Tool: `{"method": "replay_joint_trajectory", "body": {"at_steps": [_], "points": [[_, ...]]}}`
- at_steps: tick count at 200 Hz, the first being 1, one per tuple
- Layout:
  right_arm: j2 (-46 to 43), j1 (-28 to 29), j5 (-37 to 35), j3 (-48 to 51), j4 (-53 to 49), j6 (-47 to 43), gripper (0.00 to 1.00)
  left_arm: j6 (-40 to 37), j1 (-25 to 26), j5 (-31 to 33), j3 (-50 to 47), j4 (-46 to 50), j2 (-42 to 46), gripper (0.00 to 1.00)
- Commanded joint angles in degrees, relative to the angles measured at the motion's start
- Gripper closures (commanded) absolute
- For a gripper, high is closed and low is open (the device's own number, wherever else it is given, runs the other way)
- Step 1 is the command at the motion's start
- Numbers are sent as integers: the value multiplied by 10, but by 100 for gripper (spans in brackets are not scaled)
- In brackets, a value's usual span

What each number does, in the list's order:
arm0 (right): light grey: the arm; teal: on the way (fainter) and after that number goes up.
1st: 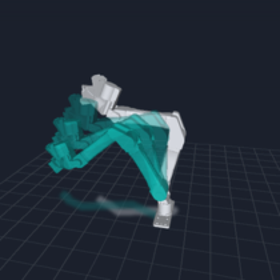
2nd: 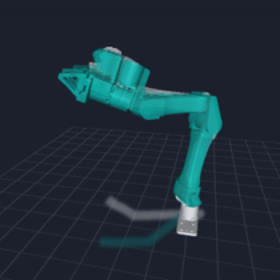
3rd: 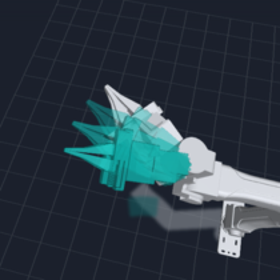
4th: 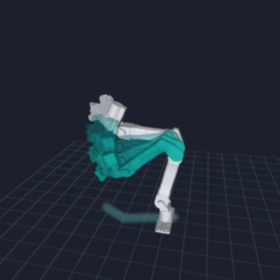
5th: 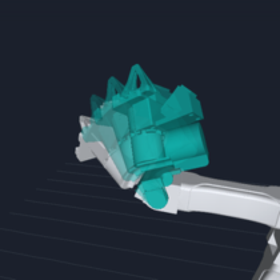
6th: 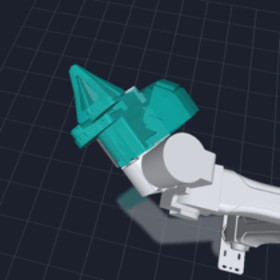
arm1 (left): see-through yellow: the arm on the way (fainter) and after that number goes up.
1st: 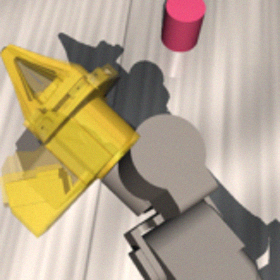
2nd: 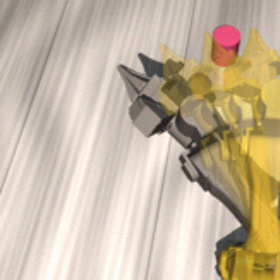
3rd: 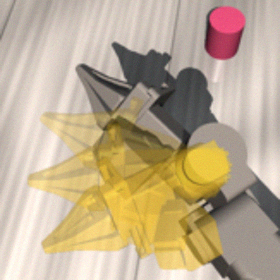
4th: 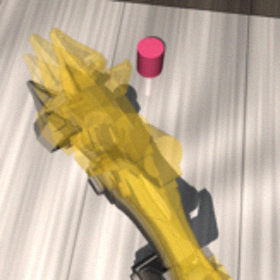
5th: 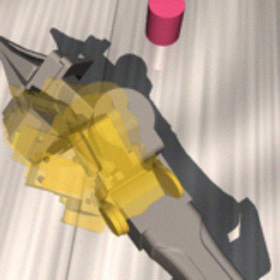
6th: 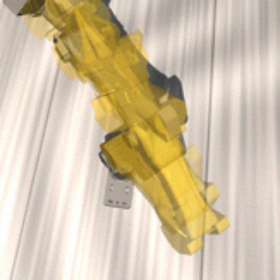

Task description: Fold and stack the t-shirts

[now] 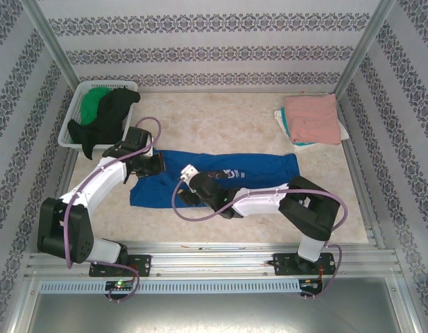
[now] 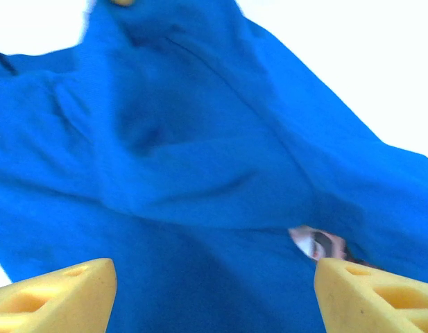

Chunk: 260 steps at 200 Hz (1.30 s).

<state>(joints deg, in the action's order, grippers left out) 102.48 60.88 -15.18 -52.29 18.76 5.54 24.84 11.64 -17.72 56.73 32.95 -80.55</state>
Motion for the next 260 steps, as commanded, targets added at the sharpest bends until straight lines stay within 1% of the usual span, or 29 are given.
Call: {"method": "replay_joint_trajectory", "body": {"at_steps": [1, 19, 40, 57, 70, 91, 102, 110, 121, 130, 140, 156, 180, 216, 260], "points": [[39, 19, -5, -41, 28, -22, 25, -13, 1, 8, 20, -8, -7, 100], [71, 22, 0, -68, 29, -27, 26, -15, 0, 11, 24, -6, -7, 100], [102, 22, -10, -96, 27, -35, 27, -16, -1, 12, 29, -6, -7, 100], [129, 20, -44, -122, 17, -37, 27, -16, -2, 5, 34, -3, -10, 100], [146, 20, -99, -136, 12, -25, 27, -16, -2, 3, 33, -2, -7, 100], [164, 22, -128, -139, 26, -13, 29, -18, -4, 7, 31, 1, 1, 100], [171, 22, -136, -146, 25, -13, 31, -19, -6, 7, 32, 3, 3, 100], [177, 22, -146, -151, 24, -10, 34, -19, -5, 7, 31, 3, 4, 100], [182, 22, -158, -160, 20, -15, 41, -19, -6, 7, 32, 3, 3, 100], [183, 22, -173, -164, 16, -16, 49, -20, -6, 7, 33, 4, 3, 100], [175, 21, -185, -165, 12, -16, 60, -21, -7, 7, 33, 7, 4, 100], [152, 21, -184, -156, 6, -17, 73, -22, -9, 9, 32, 10, 7, 100], [114, 21, -179, -149, -18, -23, 87, -22, -14, 13, 35, 12, 13, 100], [55, 17, -130, -132, -54, -28, 99, -24, -15, 14, 38, 11, 15, 100], [18, -2, -44, -129, -106, -35, 100, -26, -15, 2, 35, 10, 21, 100]]}}
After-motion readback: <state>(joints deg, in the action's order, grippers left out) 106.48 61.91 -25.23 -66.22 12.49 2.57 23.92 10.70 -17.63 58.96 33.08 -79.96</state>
